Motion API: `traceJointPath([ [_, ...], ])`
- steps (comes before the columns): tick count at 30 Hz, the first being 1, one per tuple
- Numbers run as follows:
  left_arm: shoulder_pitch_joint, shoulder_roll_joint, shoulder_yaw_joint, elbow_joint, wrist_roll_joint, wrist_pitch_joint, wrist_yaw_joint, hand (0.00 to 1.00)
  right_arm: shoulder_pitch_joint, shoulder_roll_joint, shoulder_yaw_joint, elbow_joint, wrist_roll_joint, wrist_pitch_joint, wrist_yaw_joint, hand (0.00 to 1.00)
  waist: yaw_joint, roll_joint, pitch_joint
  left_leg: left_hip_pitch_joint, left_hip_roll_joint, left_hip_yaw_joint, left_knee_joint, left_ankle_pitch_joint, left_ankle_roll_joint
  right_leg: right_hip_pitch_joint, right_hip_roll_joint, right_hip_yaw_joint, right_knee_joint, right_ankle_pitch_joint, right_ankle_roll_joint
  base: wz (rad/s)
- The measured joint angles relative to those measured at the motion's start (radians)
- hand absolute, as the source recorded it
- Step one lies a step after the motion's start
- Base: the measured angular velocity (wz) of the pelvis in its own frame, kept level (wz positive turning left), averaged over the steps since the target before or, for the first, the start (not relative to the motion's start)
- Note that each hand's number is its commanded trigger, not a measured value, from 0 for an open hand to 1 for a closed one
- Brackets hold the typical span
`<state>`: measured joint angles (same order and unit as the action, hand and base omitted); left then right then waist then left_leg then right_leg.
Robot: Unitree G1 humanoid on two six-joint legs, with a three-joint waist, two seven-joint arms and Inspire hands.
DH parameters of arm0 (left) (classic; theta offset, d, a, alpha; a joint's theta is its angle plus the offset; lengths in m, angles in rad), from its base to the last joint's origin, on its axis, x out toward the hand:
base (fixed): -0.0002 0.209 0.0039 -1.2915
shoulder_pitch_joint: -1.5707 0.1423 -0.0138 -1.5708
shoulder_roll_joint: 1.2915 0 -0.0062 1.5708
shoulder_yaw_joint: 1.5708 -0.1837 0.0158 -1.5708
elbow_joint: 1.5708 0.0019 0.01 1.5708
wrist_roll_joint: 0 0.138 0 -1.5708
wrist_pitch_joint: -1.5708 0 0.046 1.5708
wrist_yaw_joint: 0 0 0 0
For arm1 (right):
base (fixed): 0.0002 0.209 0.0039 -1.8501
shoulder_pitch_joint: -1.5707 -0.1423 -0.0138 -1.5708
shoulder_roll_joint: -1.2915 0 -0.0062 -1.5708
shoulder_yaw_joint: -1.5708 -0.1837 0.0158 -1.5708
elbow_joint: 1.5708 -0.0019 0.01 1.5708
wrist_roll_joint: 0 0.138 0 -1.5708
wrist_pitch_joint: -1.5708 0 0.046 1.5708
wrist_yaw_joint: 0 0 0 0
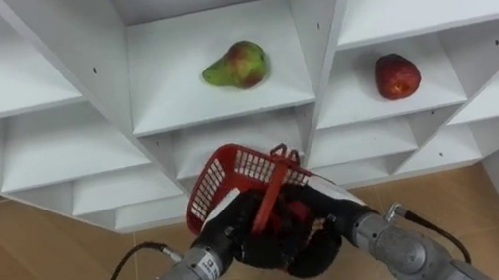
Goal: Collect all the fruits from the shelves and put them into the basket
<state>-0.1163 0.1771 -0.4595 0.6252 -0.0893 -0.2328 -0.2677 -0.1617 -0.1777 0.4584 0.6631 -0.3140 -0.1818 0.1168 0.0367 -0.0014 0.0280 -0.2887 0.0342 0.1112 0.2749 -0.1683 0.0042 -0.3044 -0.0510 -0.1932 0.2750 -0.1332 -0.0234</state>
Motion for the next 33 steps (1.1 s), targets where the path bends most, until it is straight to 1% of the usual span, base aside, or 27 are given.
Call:
traceJointPath([
  [4,0.013,0.011,-0.013,0.0,-0.031,0.001,0.0,1.0,0.003,-0.01,0.001,0.0,0.004,0.0,0.009,0.0,0.001,0.003,-0.002,0.0,0.0,0.0,0.0,0.0,0.0,0.003,0.001,-0.002,-0.002,0.0,0.0,0.0],
  [11,0.029,0.012,-0.012,0.001,-0.071,0.001,0.001,1.0,0.012,-0.011,0.001,-0.001,0.034,0.0,0.009,0.0,0.003,0.01,-0.0061,0.018,-0.001,-0.001,-0.002,0.0,0.0,0.019,0.002,-0.004,-0.002,0.0,0.0,0.0],
  [16,0.057,0.023,-0.01,0.009,-0.067,0.003,0.017,1.0,0.03,-0.017,0.001,-0.016,0.044,0.002,0.017,0.0,0.002,0.011,-0.0077,0.038,-0.003,-0.001,-0.004,0.0,0.0,0.04,0.005,-0.003,-0.006,-0.001,0.001,0.0],
  [17,0.067,0.025,-0.002,0.021,-0.052,0.004,0.021,1.0,0.04,-0.018,0.001,-0.028,0.043,0.007,0.017,0.0,0.002,0.011,-0.0109,0.04,-0.002,-0.001,-0.004,0.0,0.0,0.043,0.005,-0.004,-0.008,-0.001,0.002,0.0],
  [19,0.075,0.026,0.02,0.051,-0.037,0.011,0.021,1.0,0.055,-0.021,0.001,-0.056,0.044,0.009,0.018,0.0,0.003,0.009,-0.0124,0.045,-0.002,-0.002,-0.006,0.0,0.0,0.046,0.006,-0.004,-0.007,-0.001,0.002,0.0],
  [21,0.084,0.027,0.046,0.082,-0.024,0.034,0.025,1.0,0.065,-0.022,0.001,-0.059,0.043,0.009,0.019,0.0,0.007,0.008,-0.013,0.056,-0.002,-0.005,-0.007,0.0,0.0,0.06,0.007,-0.007,-0.009,-0.002,0.002,0.0],
  [24,0.094,0.028,0.075,0.083,-0.006,0.042,0.029,1.0,0.067,-0.023,0.001,-0.061,0.043,0.009,0.019,0.0,0.012,0.0,-0.0178,0.057,-0.002,-0.005,-0.006,0.0,0.0,0.061,0.007,-0.007,-0.008,-0.002,0.002,0.0],
  [26,0.101,0.027,0.098,0.083,-0.005,0.043,0.04,1.0,0.07,-0.022,0.0,-0.067,0.043,0.009,0.019,0.0,0.02,-0.011,-0.0244,0.059,-0.003,-0.006,-0.006,0.0,0.0,0.065,0.006,-0.009,-0.009,-0.002,0.002,0.0],
  [27,0.104,0.026,0.107,0.082,-0.005,0.043,0.042,1.0,0.072,-0.023,0.0,-0.074,0.044,0.009,0.019,0.0,0.022,-0.014,-0.0251,0.06,-0.003,-0.006,-0.006,0.0,0.0,0.067,0.006,-0.009,-0.011,-0.002,0.002,0.05],
  [28,0.112,0.026,0.119,0.082,-0.005,0.043,0.047,1.0,0.081,-0.026,-0.002,-0.092,0.045,0.009,0.019,0.0,0.022,-0.02,-0.0242,0.069,-0.003,-0.009,-0.007,0.0,0.0,0.081,0.006,-0.012,-0.02,-0.001,0.002,0.05],
  [29,0.124,0.026,0.131,0.082,-0.005,0.043,0.052,1.0,0.089,-0.027,-0.002,-0.097,0.053,0.009,0.019,0.0,0.023,-0.029,-0.0247,0.082,-0.003,-0.009,-0.009,0.0,0.0,0.096,0.007,-0.013,-0.024,-0.002,0.004,0.06],
  [30,0.131,0.026,0.137,0.082,-0.005,0.043,0.057,1.0,0.092,-0.027,-0.002,-0.098,0.054,0.009,0.019,0.0,0.022,-0.033,-0.0251,0.089,-0.004,-0.009,-0.013,0.0,0.0,0.104,0.007,-0.013,-0.027,-0.002,0.004,0.06],
  [31,0.14,0.027,0.145,0.082,-0.005,0.043,0.065,1.0,0.099,-0.033,-0.005,-0.105,0.055,0.01,0.024,0.0,0.021,-0.042,-0.0257,0.102,-0.005,-0.013,-0.021,0.0,0.0,0.117,0.007,-0.014,-0.035,-0.003,0.005,0.09],
  [32,0.142,0.03,0.145,0.082,-0.005,0.043,0.075,1.0,0.112,-0.044,-0.009,-0.133,0.062,0.012,0.033,0.0,0.024,-0.052,-0.0239,0.109,-0.005,-0.018,-0.026,0.0,0.0,0.126,0.009,-0.009,-0.038,-0.004,0.007,0.11],
  [33,0.144,0.03,0.145,0.082,-0.005,0.043,0.084,1.0,0.116,-0.049,-0.009,-0.146,0.072,0.012,0.038,0.0,0.024,-0.056,-0.0246,0.111,-0.006,-0.019,-0.027,0.0,0.0,0.128,0.009,-0.009,-0.039,-0.004,0.007,0.06],
])
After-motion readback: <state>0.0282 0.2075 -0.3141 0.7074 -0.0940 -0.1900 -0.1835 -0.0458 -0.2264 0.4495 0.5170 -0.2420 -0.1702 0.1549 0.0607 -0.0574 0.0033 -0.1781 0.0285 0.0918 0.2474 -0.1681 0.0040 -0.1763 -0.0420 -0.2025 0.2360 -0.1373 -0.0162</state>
